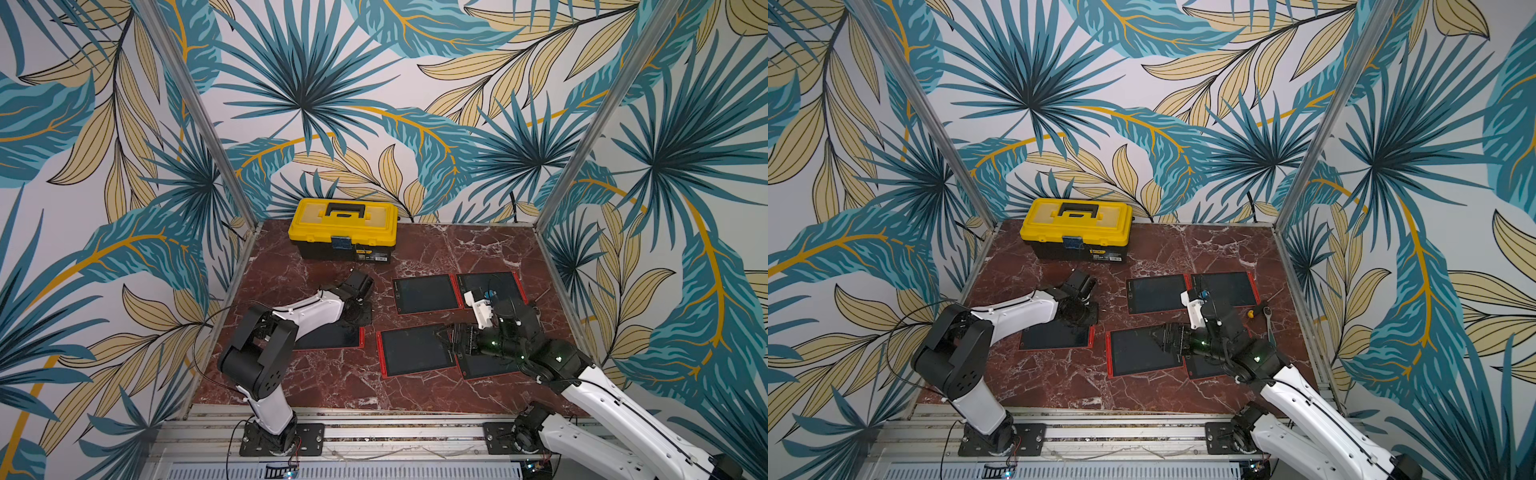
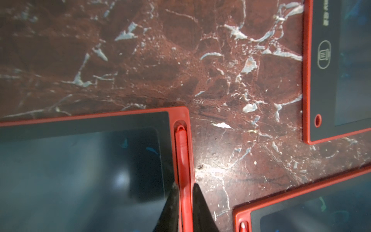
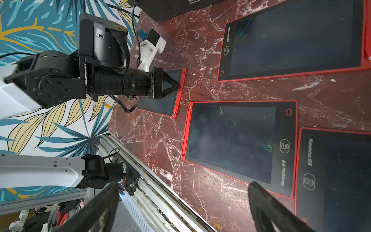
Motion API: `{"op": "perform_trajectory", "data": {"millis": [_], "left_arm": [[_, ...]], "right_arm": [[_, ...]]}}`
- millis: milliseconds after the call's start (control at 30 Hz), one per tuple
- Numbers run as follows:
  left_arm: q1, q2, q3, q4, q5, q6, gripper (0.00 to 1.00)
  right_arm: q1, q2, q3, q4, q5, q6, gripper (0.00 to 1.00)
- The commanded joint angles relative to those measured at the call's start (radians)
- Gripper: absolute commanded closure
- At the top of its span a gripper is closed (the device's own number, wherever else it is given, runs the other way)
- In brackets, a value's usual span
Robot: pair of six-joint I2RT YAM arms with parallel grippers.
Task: Place the stylus back onto the writing tablet
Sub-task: Place the stylus on the writing tablet.
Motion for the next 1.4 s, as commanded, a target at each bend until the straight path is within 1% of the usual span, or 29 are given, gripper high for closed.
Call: {"op": "perform_trajectory", "data": {"millis": [0,233,433,500,533,933,1367], "left_arm": [[-0.003,-0.042,0.002,-0.022,0.022,0.016,0.86],[-0.003,-0.049,0.026,-0.059,0.037,0.024,0.88],[-0.003,-0.042,0.038,-0.094,0.035,0.019,0.94],[-0.004,-0.032,0.040,-0.096,0.038,0.018,0.99],[-0.003,-0.025,0.043,-0.097,0.039,0.018,1.00],[-0.004,0.049,0.083,-0.098,0.046,0.027,1.00],[-0.008,0.093,0.090,-0.098,0.029,0.024,1.00]], "right_arm": [[0.004,-0.012,-0.009,0.016,-0.006,-0.006,0.00],[0.004,-0.016,0.000,0.004,-0.013,-0.012,0.00],[0.004,-0.017,0.007,-0.001,-0.015,-0.020,0.01],[0.004,-0.016,0.007,0.001,-0.018,-0.022,0.00],[0.004,-0.015,0.008,0.001,-0.018,-0.023,0.01],[0.004,-0.001,-0.003,0.018,-0.014,-0.024,0.01],[0.004,0.002,-0.003,0.005,-0.010,-0.027,0.00]]}}
